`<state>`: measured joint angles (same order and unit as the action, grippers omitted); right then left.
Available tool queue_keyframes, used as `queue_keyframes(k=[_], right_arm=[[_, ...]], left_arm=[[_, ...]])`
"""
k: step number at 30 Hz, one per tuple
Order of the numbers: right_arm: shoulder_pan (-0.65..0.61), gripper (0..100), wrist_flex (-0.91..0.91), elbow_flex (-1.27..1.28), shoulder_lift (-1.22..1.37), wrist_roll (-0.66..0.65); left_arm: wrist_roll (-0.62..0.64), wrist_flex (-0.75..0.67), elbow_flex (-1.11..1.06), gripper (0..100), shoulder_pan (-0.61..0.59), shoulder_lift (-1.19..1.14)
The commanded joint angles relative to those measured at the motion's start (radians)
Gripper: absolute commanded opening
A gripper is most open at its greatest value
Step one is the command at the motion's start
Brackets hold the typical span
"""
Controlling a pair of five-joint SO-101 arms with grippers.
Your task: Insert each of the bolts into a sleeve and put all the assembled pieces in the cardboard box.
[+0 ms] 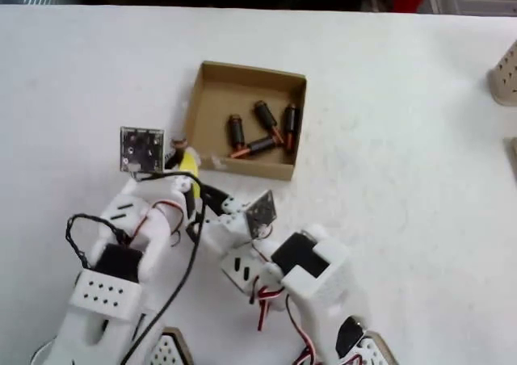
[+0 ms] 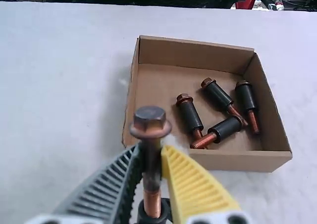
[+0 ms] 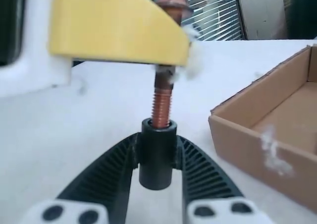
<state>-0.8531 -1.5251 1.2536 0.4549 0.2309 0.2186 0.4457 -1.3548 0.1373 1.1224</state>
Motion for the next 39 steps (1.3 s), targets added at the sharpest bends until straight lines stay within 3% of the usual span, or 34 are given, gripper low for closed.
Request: queue_keyframes(k=[1, 5, 11, 19, 24, 39], right_arm=[[-0.005, 1.6, 0.001, -0.011, -0.005, -0.011], [-0.005, 1.6, 0.001, -0.008, -0.005, -0.011], [-0.013, 1.6, 0.054, -0.003, -0.024, -0.011], [-0.01, 1.6, 0.133, 0.011, -0.085, -0.011], [-0.004, 1.6, 0.157, 0.011, -0.107, -0.011], [0.024, 1.6, 0.085, 0.011, -0.105, -0.003]], left_arm=[[0.008, -0.023, 0.061, 2, 0.001, -0.002], [-0.009, -0.011, 0.054, 2, 0.001, -0.002], [-0.175, 0.077, -0.003, 2, -0.004, -0.001], [-0.195, 0.132, -0.009, 2, -0.024, -0.001], [-0.276, 0.178, -0.009, 2, -0.018, -0.001], [-0.272, 0.048, -0.146, 2, -0.019, -0.002]])
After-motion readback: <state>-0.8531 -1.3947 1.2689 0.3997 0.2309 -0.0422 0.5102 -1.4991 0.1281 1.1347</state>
